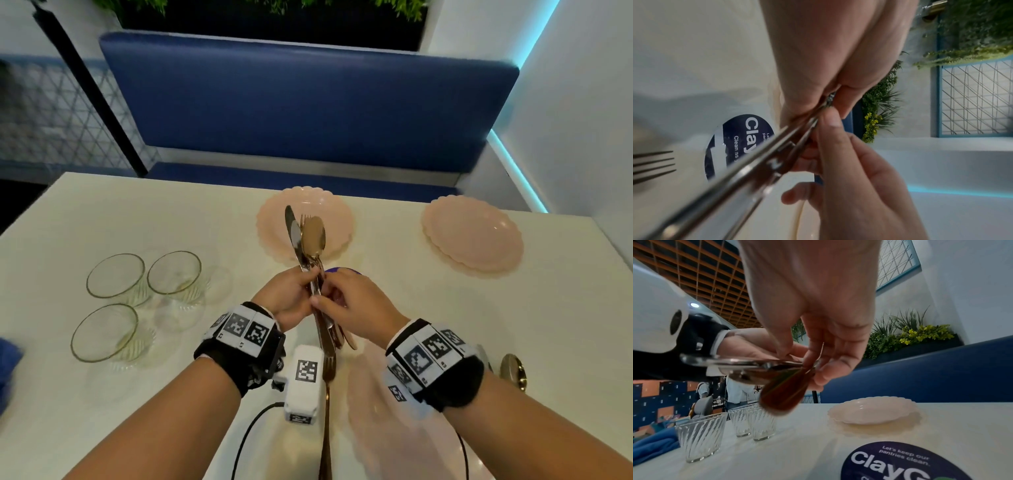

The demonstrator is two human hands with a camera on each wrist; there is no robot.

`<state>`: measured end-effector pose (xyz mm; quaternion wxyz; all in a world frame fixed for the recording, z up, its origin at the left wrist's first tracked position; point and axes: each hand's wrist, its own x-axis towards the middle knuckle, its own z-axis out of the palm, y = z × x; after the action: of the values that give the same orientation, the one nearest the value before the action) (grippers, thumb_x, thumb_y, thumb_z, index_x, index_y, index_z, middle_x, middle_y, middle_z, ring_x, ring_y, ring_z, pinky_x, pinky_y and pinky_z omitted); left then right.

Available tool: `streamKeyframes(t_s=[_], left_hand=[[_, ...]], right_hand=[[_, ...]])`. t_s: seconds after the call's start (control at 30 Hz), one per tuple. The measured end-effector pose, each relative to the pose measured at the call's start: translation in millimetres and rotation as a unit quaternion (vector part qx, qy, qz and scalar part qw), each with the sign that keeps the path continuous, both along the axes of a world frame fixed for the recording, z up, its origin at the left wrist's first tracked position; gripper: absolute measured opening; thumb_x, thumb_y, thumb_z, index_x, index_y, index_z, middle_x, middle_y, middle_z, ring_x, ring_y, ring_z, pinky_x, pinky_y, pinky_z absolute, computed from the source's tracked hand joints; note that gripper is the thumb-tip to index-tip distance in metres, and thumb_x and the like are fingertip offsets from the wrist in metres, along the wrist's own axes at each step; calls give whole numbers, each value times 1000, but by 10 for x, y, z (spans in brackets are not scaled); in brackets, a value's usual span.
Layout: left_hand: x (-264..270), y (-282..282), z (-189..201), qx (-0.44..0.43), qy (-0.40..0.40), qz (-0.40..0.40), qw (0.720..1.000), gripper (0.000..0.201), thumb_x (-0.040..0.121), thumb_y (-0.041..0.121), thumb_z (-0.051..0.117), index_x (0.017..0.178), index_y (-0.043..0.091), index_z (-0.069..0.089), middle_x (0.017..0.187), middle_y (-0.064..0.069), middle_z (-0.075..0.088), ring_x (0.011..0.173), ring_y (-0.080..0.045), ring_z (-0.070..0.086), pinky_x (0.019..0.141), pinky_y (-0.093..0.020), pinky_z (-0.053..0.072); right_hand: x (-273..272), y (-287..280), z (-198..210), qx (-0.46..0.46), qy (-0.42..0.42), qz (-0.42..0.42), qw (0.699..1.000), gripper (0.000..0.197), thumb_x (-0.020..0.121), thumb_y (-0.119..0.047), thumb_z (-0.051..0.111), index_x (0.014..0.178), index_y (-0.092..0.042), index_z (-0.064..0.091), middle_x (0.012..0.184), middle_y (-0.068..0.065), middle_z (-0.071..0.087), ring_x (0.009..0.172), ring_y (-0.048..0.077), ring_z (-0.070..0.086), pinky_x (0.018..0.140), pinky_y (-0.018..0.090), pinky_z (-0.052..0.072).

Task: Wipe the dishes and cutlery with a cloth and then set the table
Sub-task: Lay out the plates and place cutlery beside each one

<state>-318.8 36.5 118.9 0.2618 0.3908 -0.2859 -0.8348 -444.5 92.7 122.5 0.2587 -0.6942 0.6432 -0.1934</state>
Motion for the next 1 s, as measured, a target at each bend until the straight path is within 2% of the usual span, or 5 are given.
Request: streamKeyframes(t_s=[0.3, 0.43, 0.67, 0.83, 1.0], left_hand=[[238, -167, -65, 60, 75, 33, 995, 28, 98, 10, 32, 103, -1, 57, 98, -16, 63, 91, -25, 61, 71, -34, 58], [419, -302, -30, 22, 65, 27, 997, 23, 99, 11, 35, 97, 3, 56, 83, -10, 67, 81, -20, 63, 75, -33, 52], [877, -636, 155, -28, 2, 40, 999, 22, 96, -1, 32, 82, 8, 45, 70, -6, 41, 62, -14, 40, 63, -26, 41], [1215, -928, 273, -49, -35, 60, 996, 21, 96, -3, 32, 85, 10, 45, 73, -4, 43, 63, -12, 41, 64, -27, 40], [1456, -1196, 391, -53, -37, 88, 994, 20, 96, -2, 32, 86, 8, 45, 73, -5, 44, 63, -12, 42, 66, -27, 40]], right_hand=[[267, -268, 139, 42, 24, -1, 999, 18, 91, -19, 52, 95, -4, 61, 94, 13, 63, 77, 19, 52, 68, 28, 40], [550, -411, 214, 48, 32, 3, 998, 24, 97, -10, 37, 104, 3, 56, 93, 18, 60, 83, 31, 59, 70, 35, 43], [801, -684, 481, 10, -191, -119, 974, 27, 99, -9, 32, 122, -20, 42, 77, 4, 49, 61, 13, 48, 50, 23, 44], [790, -1024, 729, 71, -443, -162, 879, 29, 96, -1, 35, 114, 4, 57, 80, 11, 57, 72, 23, 62, 67, 25, 57], [829, -1322, 587, -35, -151, -54, 986, 29, 91, -8, 52, 103, -34, 60, 100, -5, 64, 99, 20, 66, 96, 36, 50]])
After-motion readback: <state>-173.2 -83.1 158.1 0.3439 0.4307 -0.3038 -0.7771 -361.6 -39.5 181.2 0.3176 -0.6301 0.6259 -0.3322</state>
